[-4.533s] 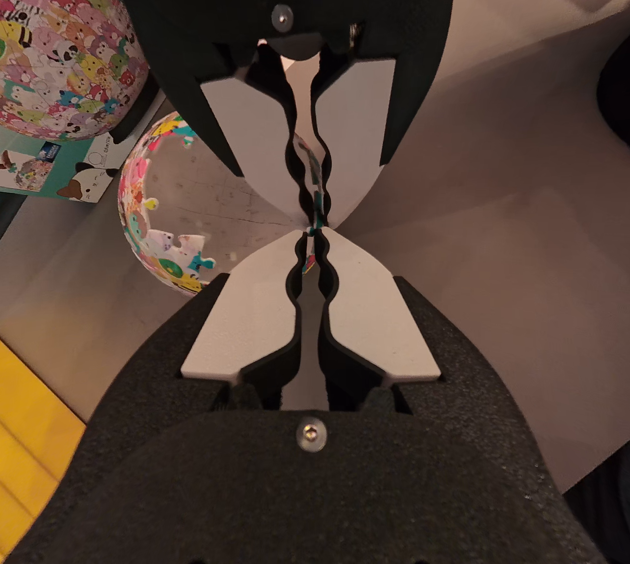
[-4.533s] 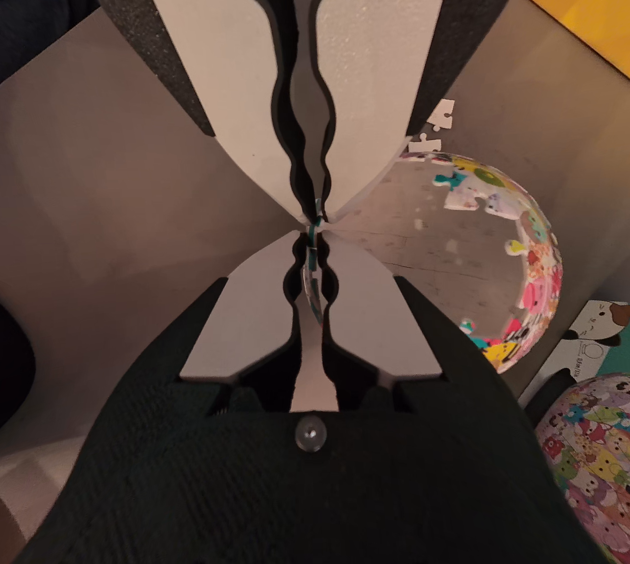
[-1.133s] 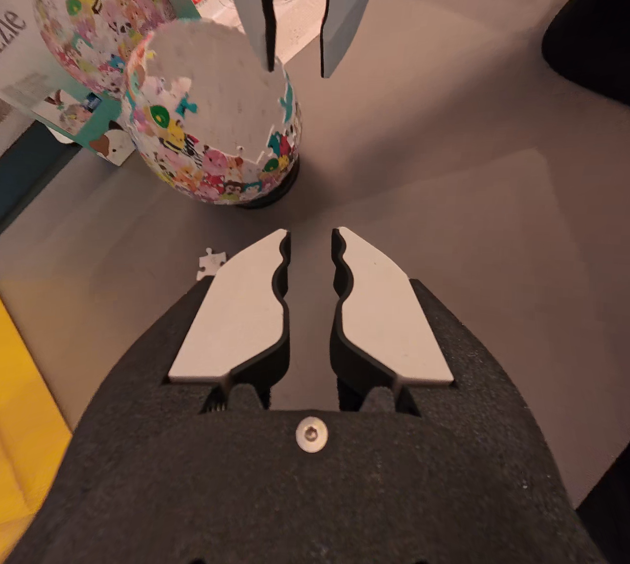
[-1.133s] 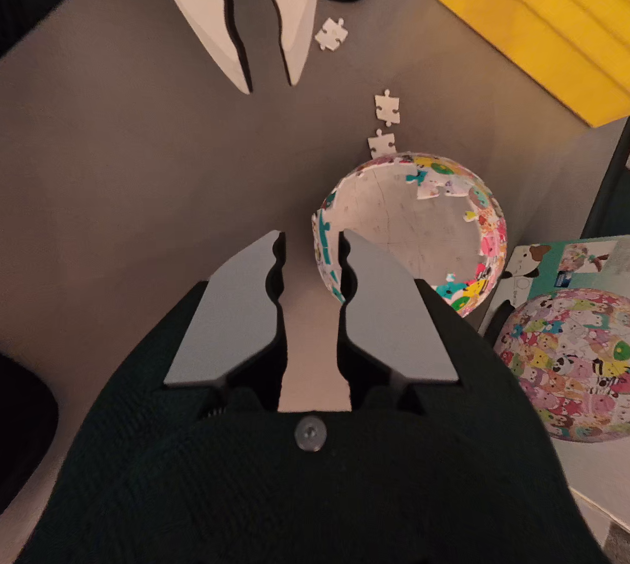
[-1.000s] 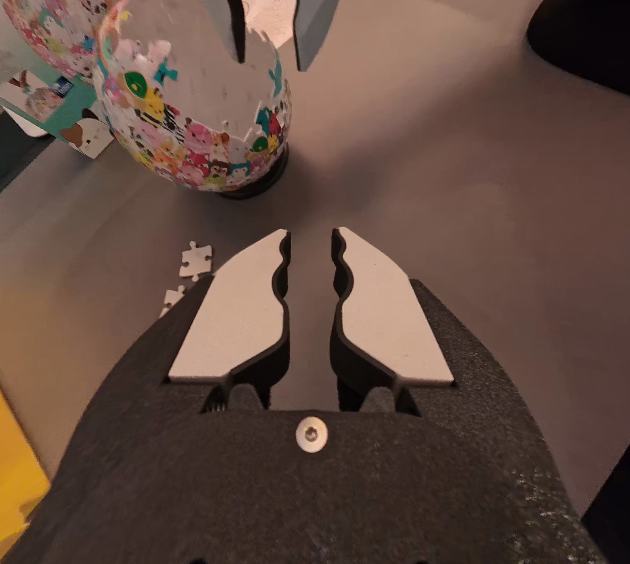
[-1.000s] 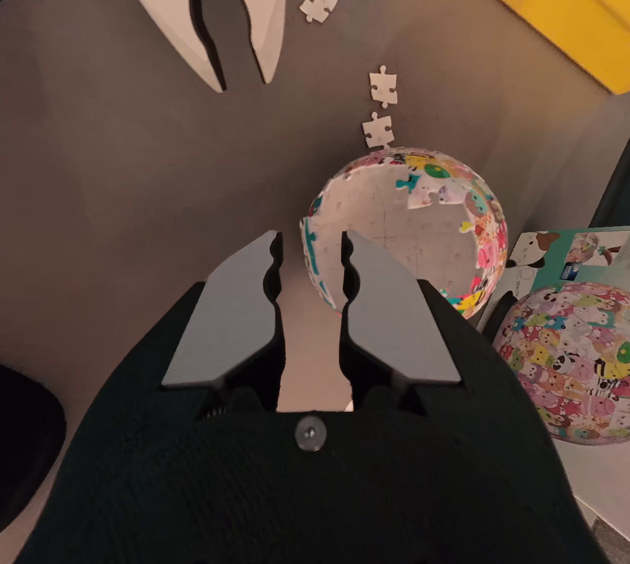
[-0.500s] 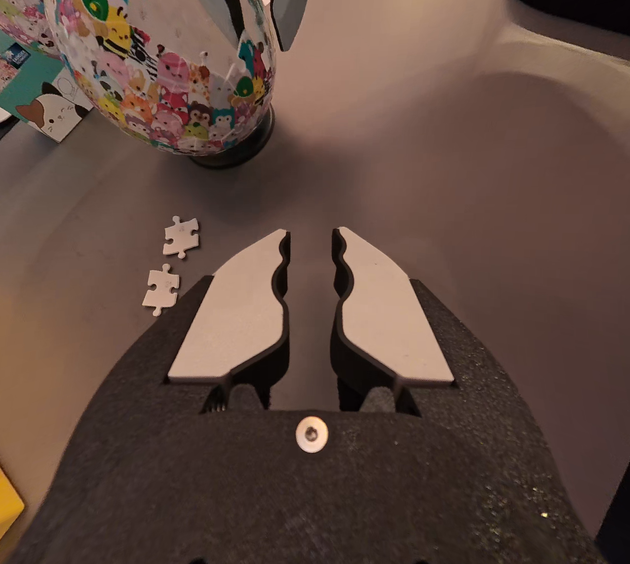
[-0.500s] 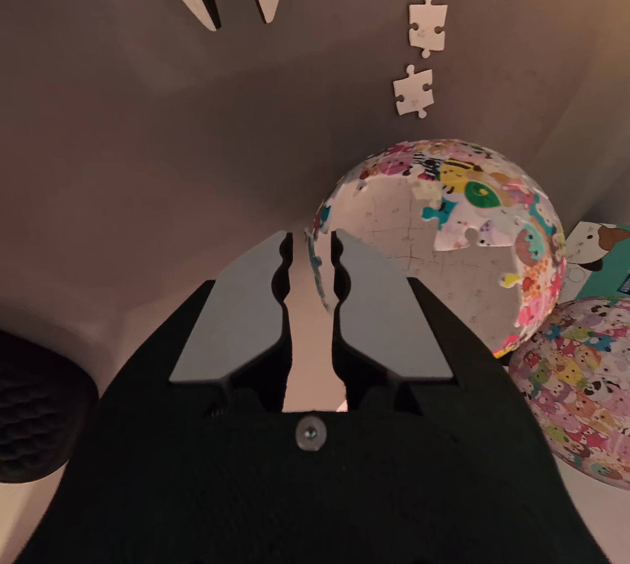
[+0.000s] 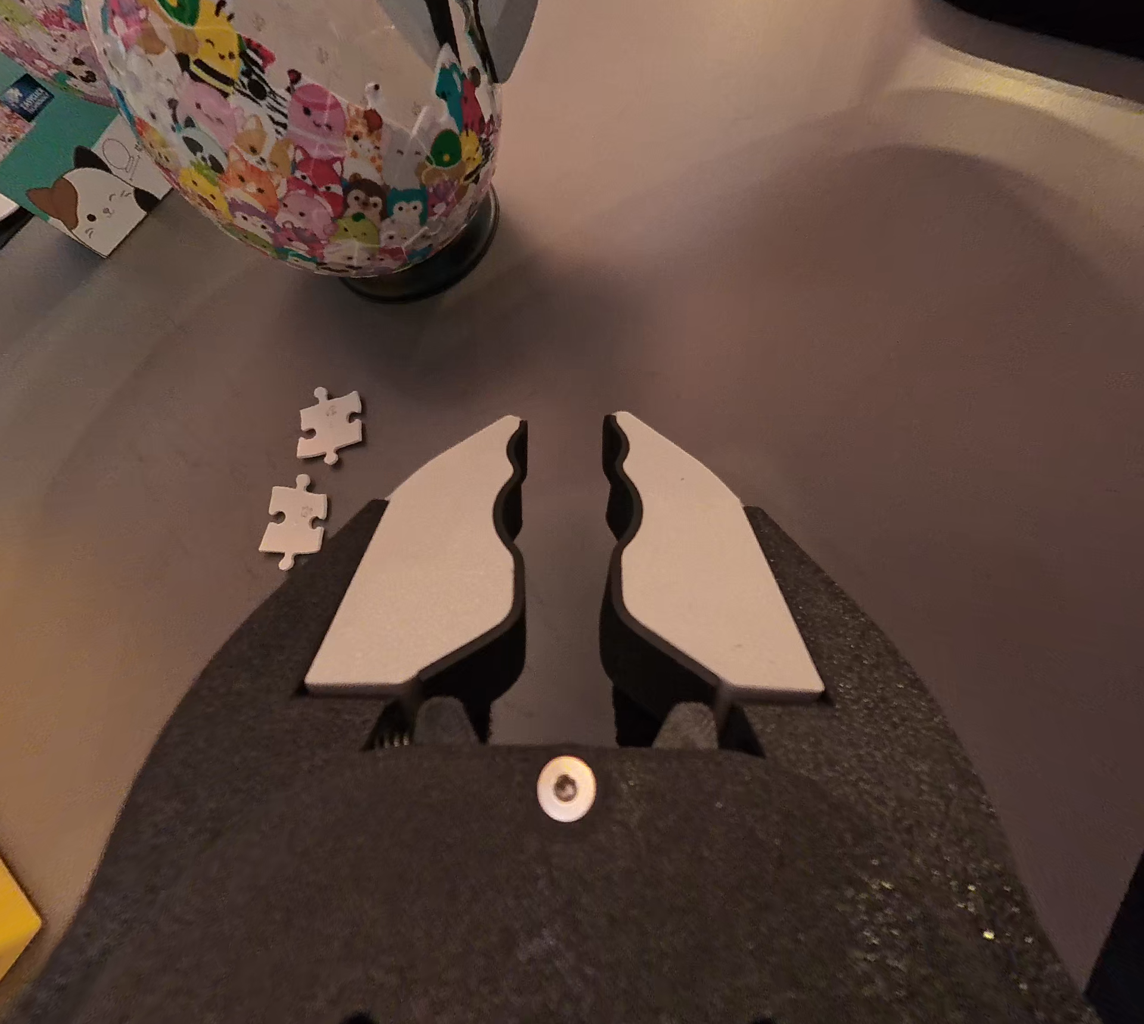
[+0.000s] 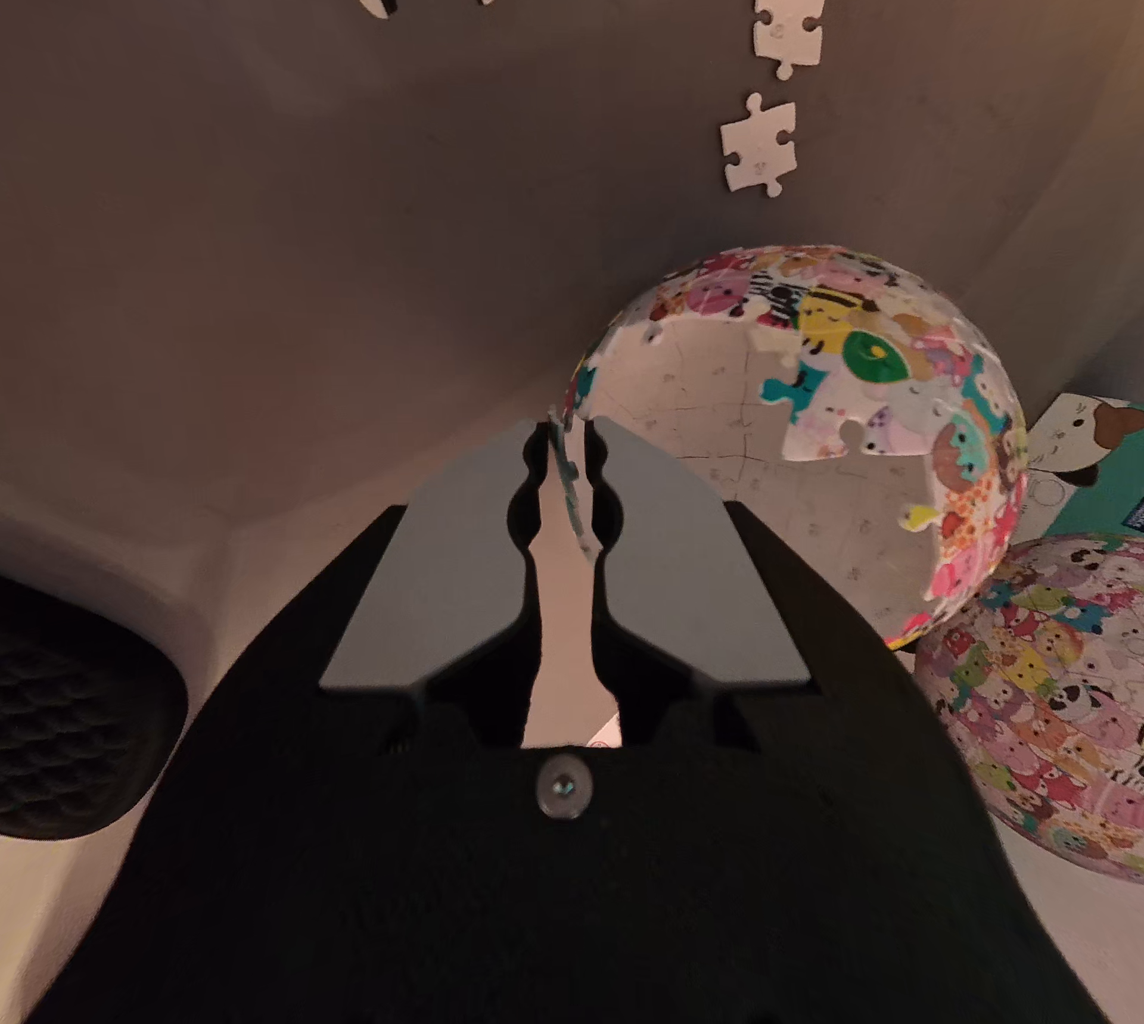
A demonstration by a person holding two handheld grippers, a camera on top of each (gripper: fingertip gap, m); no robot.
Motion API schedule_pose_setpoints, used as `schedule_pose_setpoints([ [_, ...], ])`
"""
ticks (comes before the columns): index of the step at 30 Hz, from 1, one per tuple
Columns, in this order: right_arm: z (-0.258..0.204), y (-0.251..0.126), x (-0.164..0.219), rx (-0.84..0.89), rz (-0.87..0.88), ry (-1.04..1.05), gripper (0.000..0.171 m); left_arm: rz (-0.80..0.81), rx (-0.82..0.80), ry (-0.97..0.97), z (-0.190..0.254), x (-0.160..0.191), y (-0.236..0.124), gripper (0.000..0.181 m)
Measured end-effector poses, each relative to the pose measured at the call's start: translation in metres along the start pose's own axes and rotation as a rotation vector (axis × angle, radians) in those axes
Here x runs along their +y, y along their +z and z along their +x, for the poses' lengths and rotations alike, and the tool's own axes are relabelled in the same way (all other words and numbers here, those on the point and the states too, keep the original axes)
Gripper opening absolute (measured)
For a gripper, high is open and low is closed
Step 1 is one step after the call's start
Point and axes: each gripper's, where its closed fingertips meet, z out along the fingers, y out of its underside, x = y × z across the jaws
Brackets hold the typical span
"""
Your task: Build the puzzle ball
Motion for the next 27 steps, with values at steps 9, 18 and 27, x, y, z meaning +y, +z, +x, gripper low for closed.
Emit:
schedule_pose_setpoints([
  [9, 0.000, 0.004, 0.000, -0.034, -0.017, 0.052, 0.012, -0.005, 0.005, 0.001, 0.000, 0.002, 0.003, 0.023],
  [18, -0.001, 0.006, 0.001, -0.074, -0.029, 0.108, 0.008, -0.013, 0.006, 0.003, 0.000, 0.003, 0.004, 0.023],
  [27, -0.004, 0.010, 0.005, -0.082, -0.071, 0.154, 0.005, -0.012, 0.007, -0.002, -0.002, 0.004, 0.005, 0.023],
])
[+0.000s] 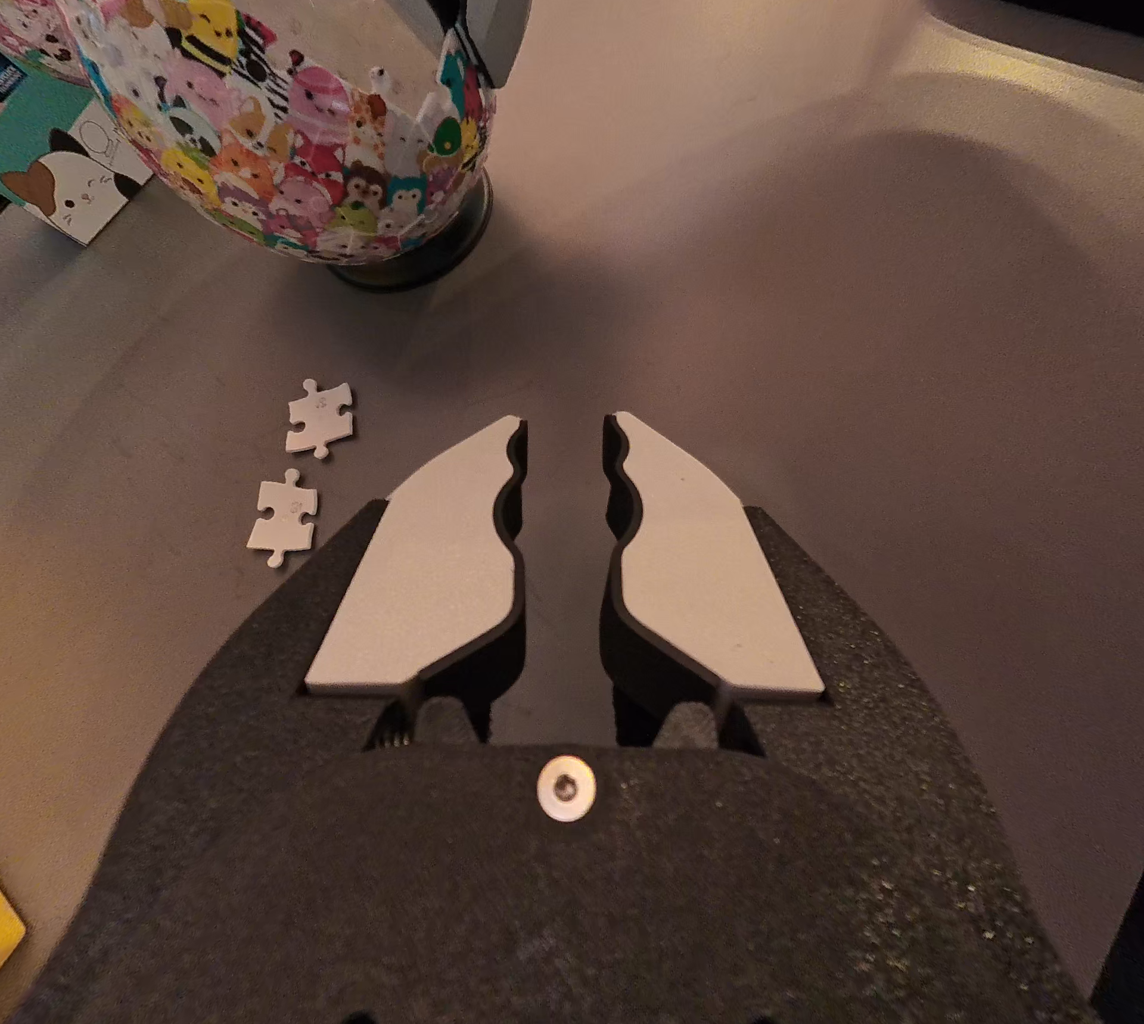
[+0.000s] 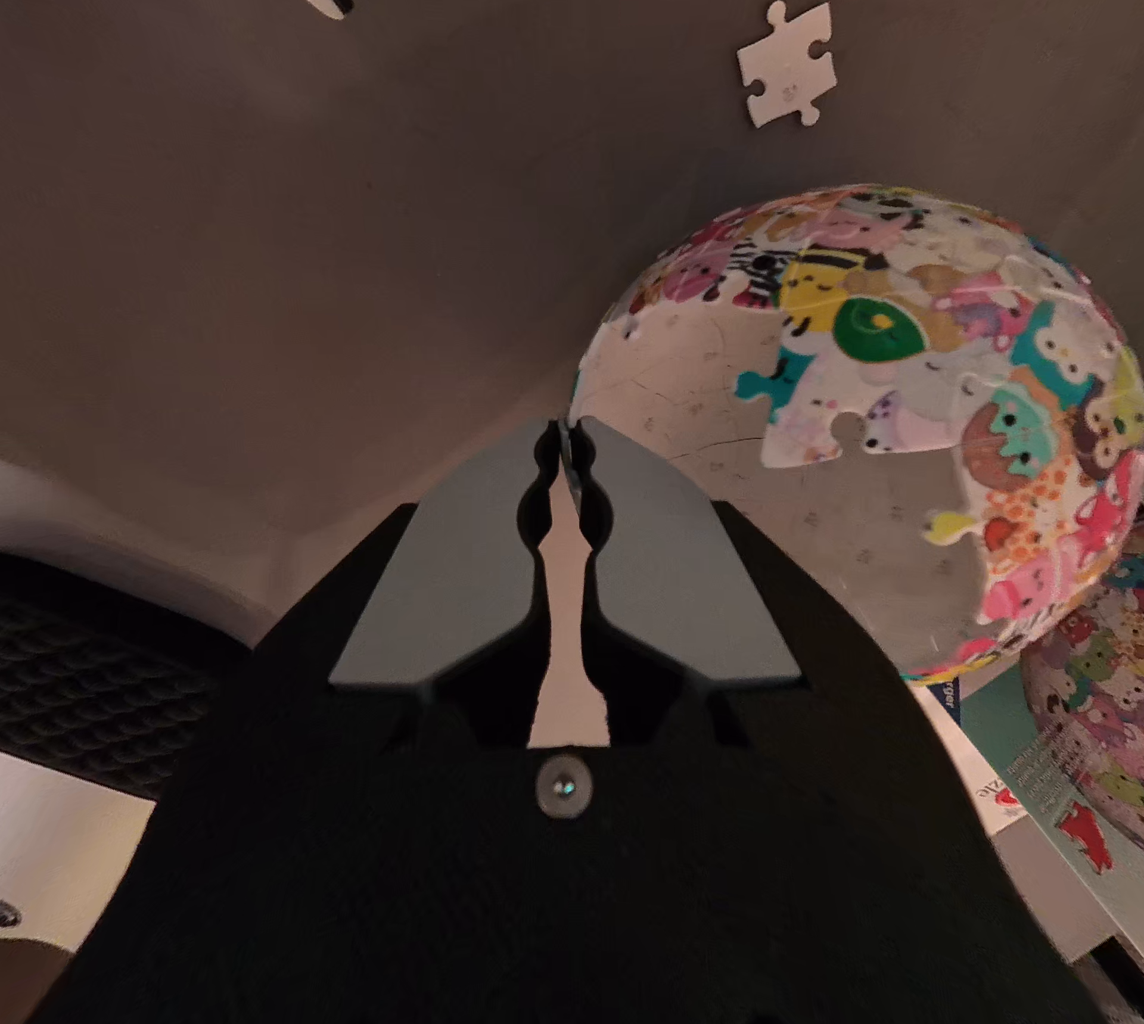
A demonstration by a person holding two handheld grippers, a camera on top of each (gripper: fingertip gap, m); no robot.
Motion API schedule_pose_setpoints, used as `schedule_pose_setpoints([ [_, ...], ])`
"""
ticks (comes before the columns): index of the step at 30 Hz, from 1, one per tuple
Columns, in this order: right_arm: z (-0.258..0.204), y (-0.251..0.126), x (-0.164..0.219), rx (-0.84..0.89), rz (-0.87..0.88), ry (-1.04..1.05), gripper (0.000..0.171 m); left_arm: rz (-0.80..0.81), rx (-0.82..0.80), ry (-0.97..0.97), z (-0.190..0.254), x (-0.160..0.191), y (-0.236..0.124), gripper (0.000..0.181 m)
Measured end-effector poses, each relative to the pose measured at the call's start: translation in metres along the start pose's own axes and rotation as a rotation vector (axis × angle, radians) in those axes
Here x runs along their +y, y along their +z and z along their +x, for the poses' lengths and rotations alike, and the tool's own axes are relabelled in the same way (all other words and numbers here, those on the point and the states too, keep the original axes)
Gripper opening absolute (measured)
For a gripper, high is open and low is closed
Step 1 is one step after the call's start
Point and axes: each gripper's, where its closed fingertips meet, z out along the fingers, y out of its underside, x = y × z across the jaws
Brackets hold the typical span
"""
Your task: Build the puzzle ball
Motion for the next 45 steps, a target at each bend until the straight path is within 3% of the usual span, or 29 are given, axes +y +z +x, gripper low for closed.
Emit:
schedule_pose_setpoints([
  [26, 0.004, -0.006, -0.009, 0.040, 0.027, -0.035, 0.017, -0.005, 0.012, -0.008, 0.001, 0.003, 0.003, 0.023],
  [45, 0.002, 0.003, -0.004, 0.030, -0.046, 0.017, 0.004, 0.008, 0.023, -0.020, 0.002, 0.002, 0.003, 0.023],
])
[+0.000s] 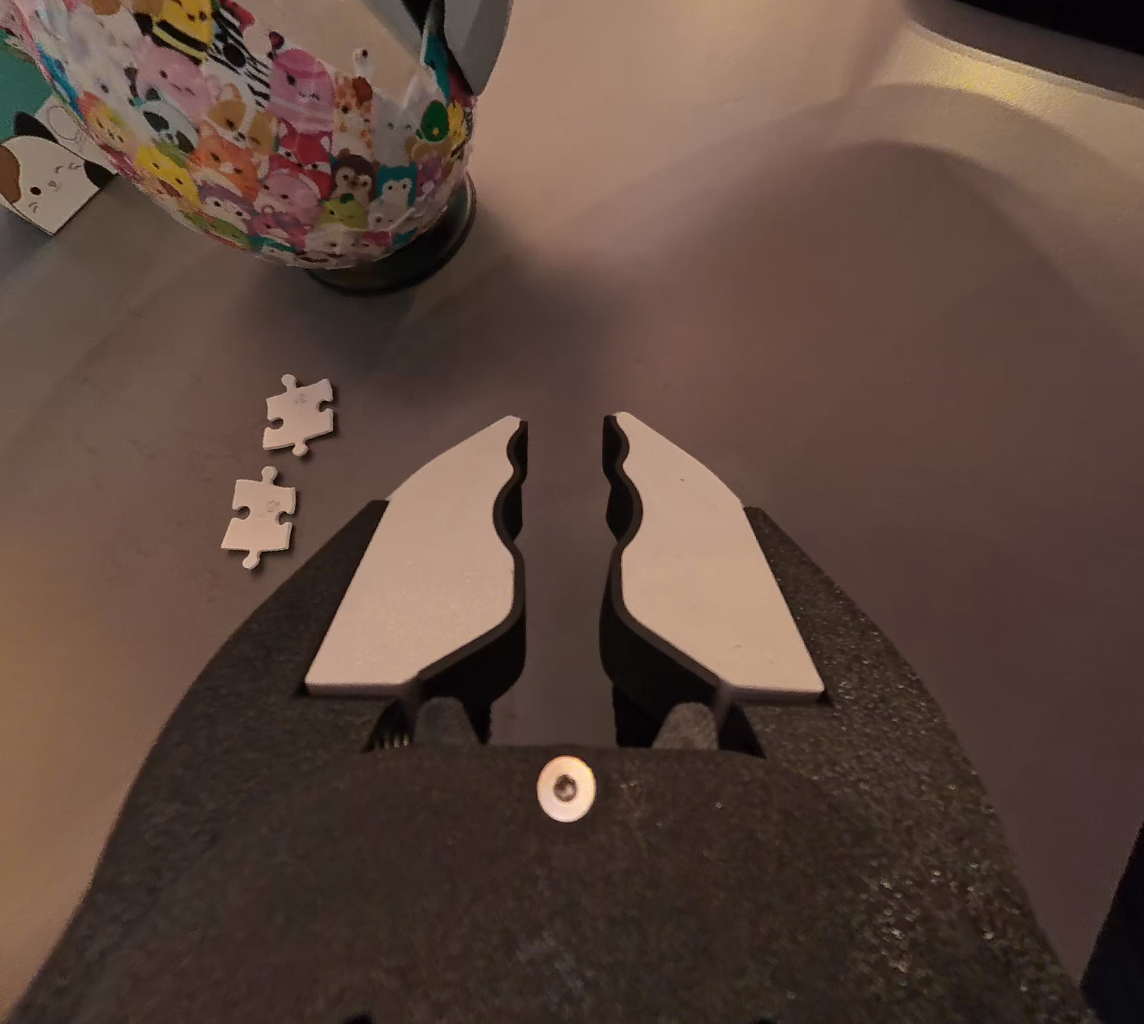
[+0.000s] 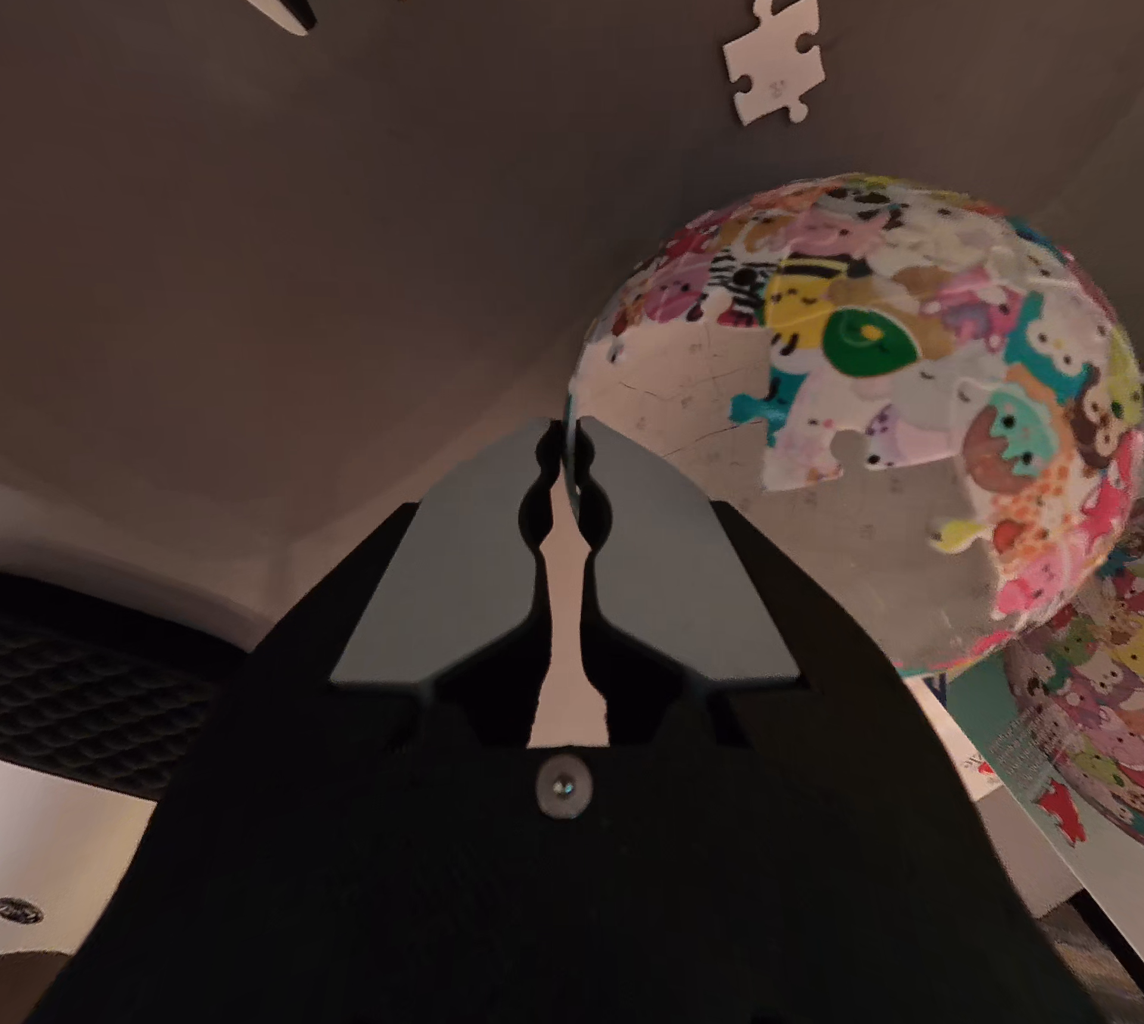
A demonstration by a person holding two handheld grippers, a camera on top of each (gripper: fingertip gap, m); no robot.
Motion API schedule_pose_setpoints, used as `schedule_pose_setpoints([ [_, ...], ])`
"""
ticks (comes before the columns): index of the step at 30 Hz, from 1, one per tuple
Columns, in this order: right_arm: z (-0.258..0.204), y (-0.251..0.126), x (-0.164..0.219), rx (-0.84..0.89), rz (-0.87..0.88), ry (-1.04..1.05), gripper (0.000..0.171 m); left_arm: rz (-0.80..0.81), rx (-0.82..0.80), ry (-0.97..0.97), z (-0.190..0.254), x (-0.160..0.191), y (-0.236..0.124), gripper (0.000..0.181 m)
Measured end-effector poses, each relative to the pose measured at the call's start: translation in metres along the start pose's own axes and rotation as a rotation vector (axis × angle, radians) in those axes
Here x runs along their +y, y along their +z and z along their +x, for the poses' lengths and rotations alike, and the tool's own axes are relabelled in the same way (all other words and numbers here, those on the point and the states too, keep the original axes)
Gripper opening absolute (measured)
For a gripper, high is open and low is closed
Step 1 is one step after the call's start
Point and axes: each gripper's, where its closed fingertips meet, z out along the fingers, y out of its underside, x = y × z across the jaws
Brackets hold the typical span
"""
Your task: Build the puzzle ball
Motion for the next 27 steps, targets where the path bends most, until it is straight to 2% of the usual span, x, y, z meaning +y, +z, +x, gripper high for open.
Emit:
schedule_pose_setpoints([
  [7, 0.002, -0.001, -0.005, 0.031, 0.024, -0.044, 0.006, -0.010, 0.000, 0.000, 0.000, 0.002, 0.000, 0.023],
  [8, 0.001, -0.003, -0.005, 0.037, 0.033, -0.059, 0.008, -0.011, 0.002, -0.001, 0.000, 0.002, 0.000, 0.023],
  [10, 0.000, -0.007, -0.006, 0.047, 0.045, -0.085, 0.024, -0.014, 0.002, -0.003, 0.000, 0.003, 0.000, 0.023],
  [11, -0.001, -0.011, -0.007, 0.039, 0.057, -0.094, 0.025, -0.016, 0.002, -0.003, 0.000, 0.004, -0.001, 0.023],
  [16, -0.001, -0.020, -0.003, 0.031, 0.071, -0.110, 0.025, -0.021, -0.002, -0.009, 0.000, 0.006, -0.002, 0.023],
  [21, 0.000, -0.010, -0.003, 0.006, 0.040, -0.111, 0.024, -0.019, -0.006, -0.008, 0.000, 0.005, -0.003, 0.023],
  [24, 0.002, -0.005, -0.003, -0.006, 0.017, -0.112, 0.012, -0.024, -0.002, -0.007, 0.001, 0.005, -0.002, 0.023],
  [27, 0.002, -0.009, -0.005, -0.005, 0.039, -0.107, 0.023, -0.022, -0.002, -0.006, 0.002, 0.006, -0.002, 0.023],
])
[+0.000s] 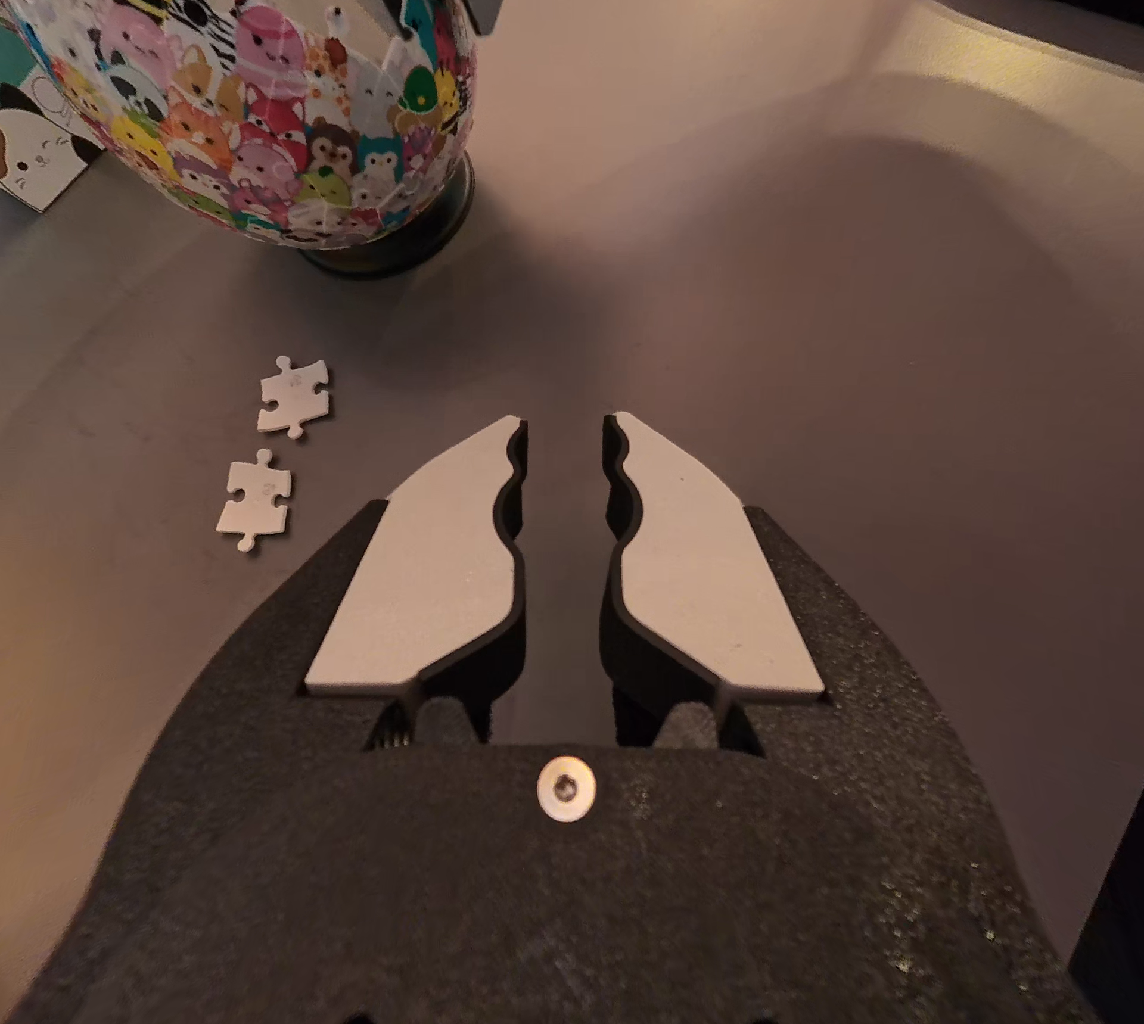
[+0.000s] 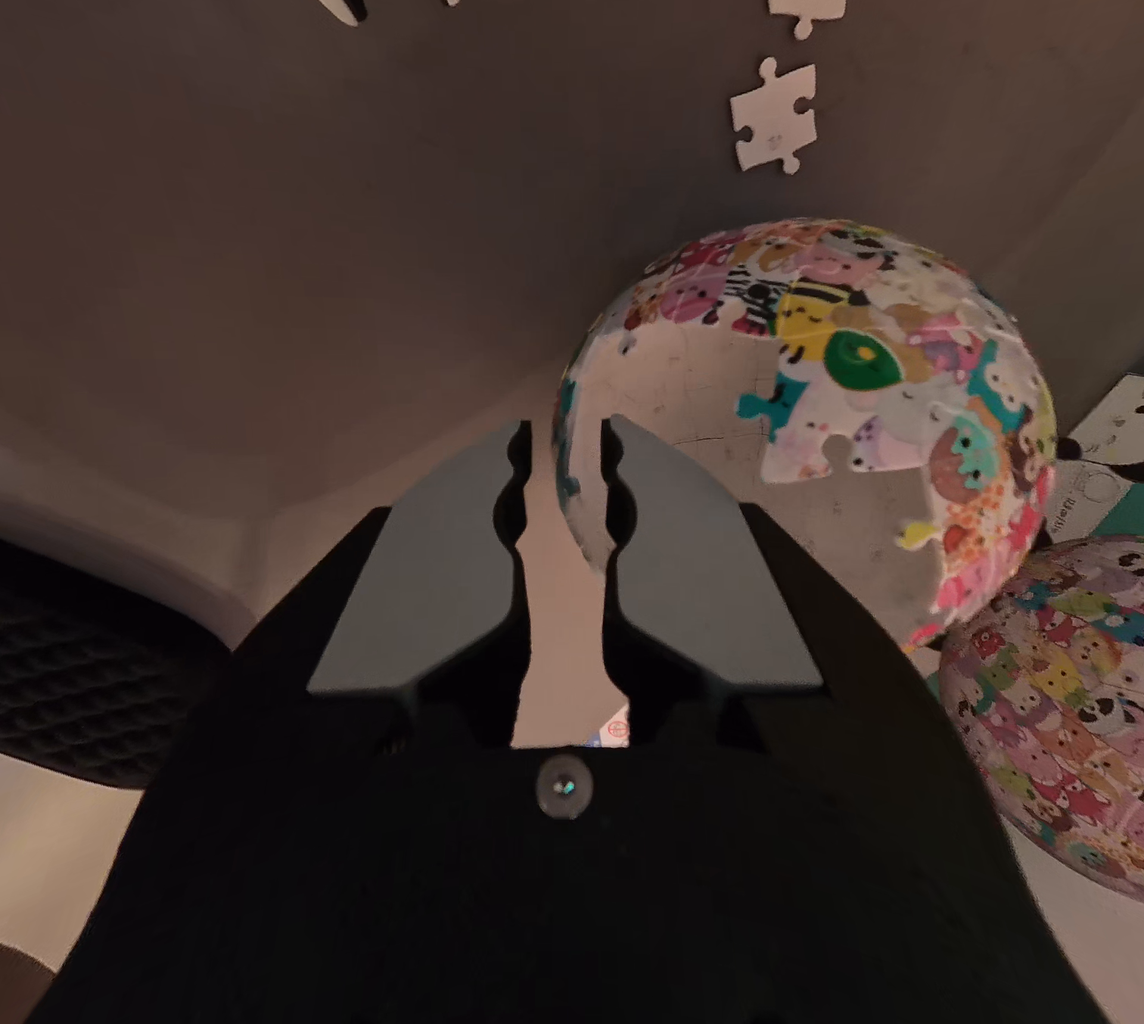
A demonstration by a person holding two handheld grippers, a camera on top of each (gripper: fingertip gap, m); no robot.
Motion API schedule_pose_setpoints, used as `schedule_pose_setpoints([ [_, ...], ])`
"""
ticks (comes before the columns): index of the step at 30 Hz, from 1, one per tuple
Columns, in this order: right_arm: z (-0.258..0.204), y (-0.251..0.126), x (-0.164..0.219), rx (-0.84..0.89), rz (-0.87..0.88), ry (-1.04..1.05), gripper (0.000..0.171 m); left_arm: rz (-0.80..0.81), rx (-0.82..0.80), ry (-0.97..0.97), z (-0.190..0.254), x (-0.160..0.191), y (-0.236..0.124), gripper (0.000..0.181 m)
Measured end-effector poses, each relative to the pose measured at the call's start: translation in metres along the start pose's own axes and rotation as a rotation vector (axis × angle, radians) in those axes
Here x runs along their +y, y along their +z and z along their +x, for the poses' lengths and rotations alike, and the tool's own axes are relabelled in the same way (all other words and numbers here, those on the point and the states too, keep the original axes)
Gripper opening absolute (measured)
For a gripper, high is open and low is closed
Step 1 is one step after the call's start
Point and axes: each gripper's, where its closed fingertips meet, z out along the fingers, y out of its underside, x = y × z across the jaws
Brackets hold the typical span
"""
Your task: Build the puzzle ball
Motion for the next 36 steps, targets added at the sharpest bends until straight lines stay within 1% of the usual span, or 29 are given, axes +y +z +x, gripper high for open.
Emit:
schedule_pose_setpoints([
  [3, -0.001, -0.009, 0.000, 0.016, 0.050, -0.018, 0.029, 0.005, -0.003, -0.009, -0.001, 0.001, -0.002, 0.023],
  [5, -0.003, -0.008, 0.005, 0.027, 0.037, -0.052, 0.033, 0.005, -0.007, -0.012, -0.002, 0.002, -0.003, 0.023],
  [9, -0.003, 0.001, 0.009, 0.020, 0.003, -0.047, 0.033, 0.000, -0.015, -0.015, -0.003, 0.003, -0.004, 0.023],
  [15, 0.001, 0.007, 0.009, 0.025, -0.009, -0.068, 0.025, -0.001, -0.016, -0.019, -0.002, 0.005, -0.004, 0.023],
  [18, 0.002, 0.012, 0.012, 0.032, -0.050, -0.081, 0.023, -0.009, -0.018, -0.017, -0.003, 0.006, -0.003, 0.023],
  [20, 0.003, 0.013, 0.011, 0.032, -0.056, -0.086, 0.018, -0.006, -0.017, -0.019, -0.003, 0.005, -0.004, 0.023],
  [22, 0.003, 0.012, 0.011, 0.031, -0.062, -0.086, 0.017, -0.004, -0.017, -0.017, -0.003, 0.005, -0.004, 0.023],
  [24, 0.000, 0.013, 0.011, 0.022, -0.068, -0.102, 0.011, -0.004, -0.017, -0.015, -0.003, 0.005, -0.004, 0.023],
  [36, 0.001, 0.017, 0.013, 0.063, -0.115, -0.122, 0.012, -0.008, -0.023, -0.012, -0.003, 0.006, -0.006, 0.023],
])
